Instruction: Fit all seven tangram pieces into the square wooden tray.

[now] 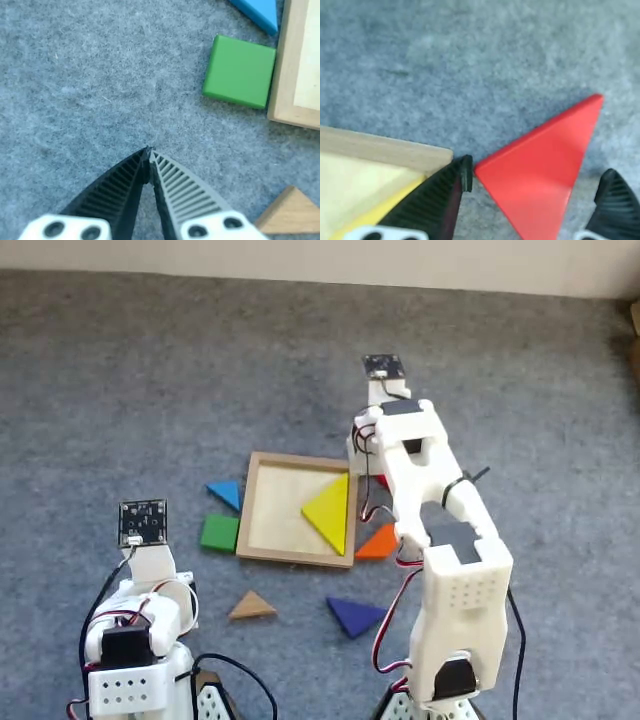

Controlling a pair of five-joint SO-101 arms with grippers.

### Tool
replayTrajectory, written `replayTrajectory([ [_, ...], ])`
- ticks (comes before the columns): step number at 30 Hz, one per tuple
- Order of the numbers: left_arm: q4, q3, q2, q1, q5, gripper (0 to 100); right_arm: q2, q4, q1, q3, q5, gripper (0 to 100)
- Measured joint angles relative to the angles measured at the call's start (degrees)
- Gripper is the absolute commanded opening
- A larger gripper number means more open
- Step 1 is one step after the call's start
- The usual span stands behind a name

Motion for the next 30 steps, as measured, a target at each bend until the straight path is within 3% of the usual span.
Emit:
replayTrajectory([
  [23, 0.00, 0.00, 0.00, 0.00, 0.00, 1, 0.26, -0.88, -0.09, -0.09, -4.66, 37.3],
  [30, 0.00, 0.00, 0.00, 0.00, 0.00, 1, 0.26, -0.88, 0.00, -0.09, -4.84, 25.3],
])
